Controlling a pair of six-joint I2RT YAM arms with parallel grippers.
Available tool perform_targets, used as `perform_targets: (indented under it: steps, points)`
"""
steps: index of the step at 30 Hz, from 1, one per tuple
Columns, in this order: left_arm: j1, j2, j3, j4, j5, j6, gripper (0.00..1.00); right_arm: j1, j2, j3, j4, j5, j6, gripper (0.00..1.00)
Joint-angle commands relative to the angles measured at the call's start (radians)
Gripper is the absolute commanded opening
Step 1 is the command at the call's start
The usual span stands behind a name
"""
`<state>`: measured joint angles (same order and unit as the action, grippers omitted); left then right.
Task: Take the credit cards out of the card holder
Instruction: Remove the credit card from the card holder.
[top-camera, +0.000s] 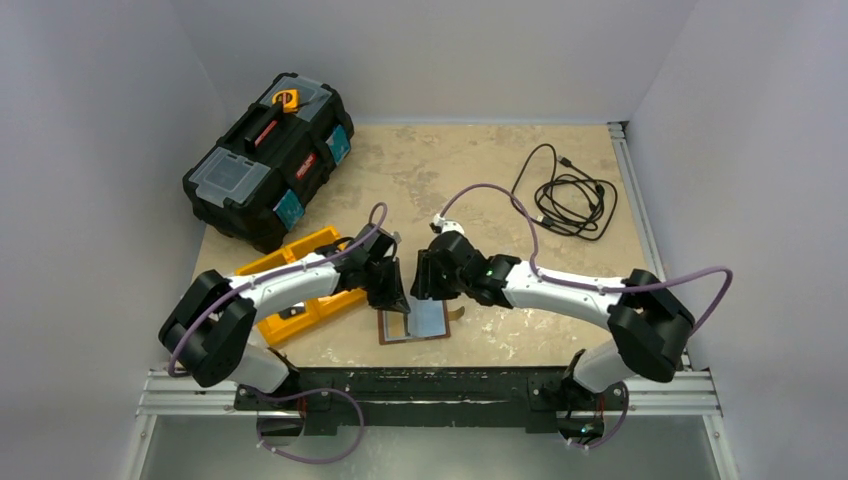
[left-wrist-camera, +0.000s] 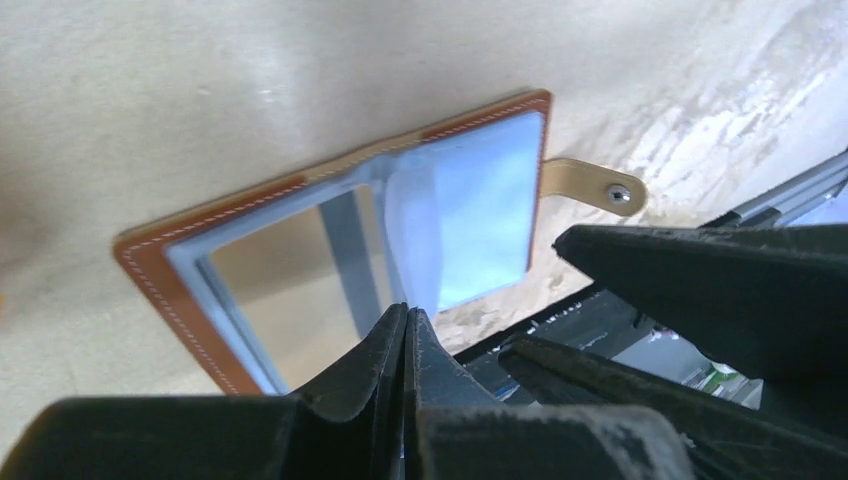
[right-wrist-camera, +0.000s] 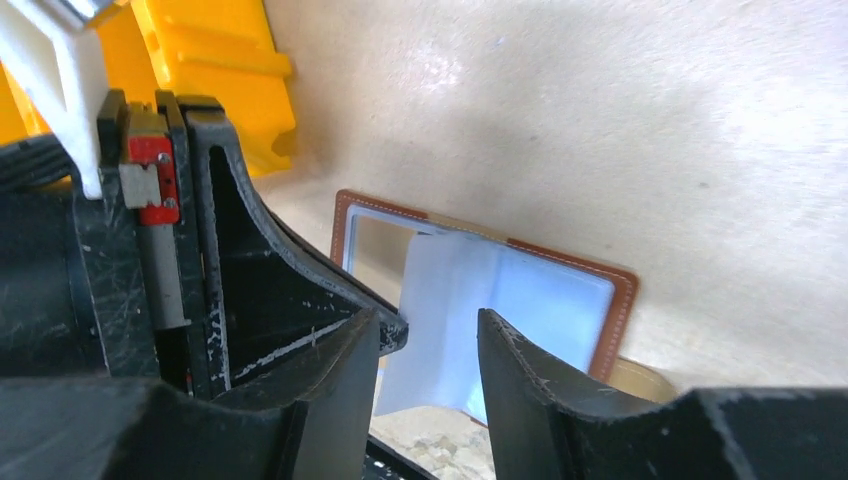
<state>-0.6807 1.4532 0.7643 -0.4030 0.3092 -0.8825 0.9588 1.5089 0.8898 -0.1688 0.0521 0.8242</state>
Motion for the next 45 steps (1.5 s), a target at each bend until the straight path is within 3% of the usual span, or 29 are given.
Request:
perform_targets:
  steps: [1, 10, 19, 28, 37, 45]
  points:
    - [-0.041, -0.024, 0.072, 0.009, 0.001, -0.035, 0.0, -0.034, -0.087, 0.029, -0.118, 0.12, -0.021, 0.42]
    - [-0.101, 0.141, 0.188, 0.064, 0.067, -0.04, 0.2, -0.108, -0.284, -0.041, -0.23, 0.228, -0.012, 0.44]
    - [-0.107, 0.291, 0.256, 0.096, 0.11, -0.02, 0.28, -0.109, -0.348, -0.093, -0.227, 0.184, 0.003, 0.45]
    - [-0.08, 0.087, 0.253, -0.089, -0.06, 0.041, 0.39, -0.105, -0.321, -0.105, -0.118, 0.082, -0.011, 0.45]
    - [0.016, -0.146, 0.077, -0.213, -0.197, 0.062, 0.38, -0.063, -0.189, -0.097, 0.052, -0.067, 0.022, 0.42]
    - [0.036, -0.185, -0.041, -0.134, -0.165, 0.062, 0.18, -0.043, -0.038, -0.091, 0.202, -0.155, 0.066, 0.37]
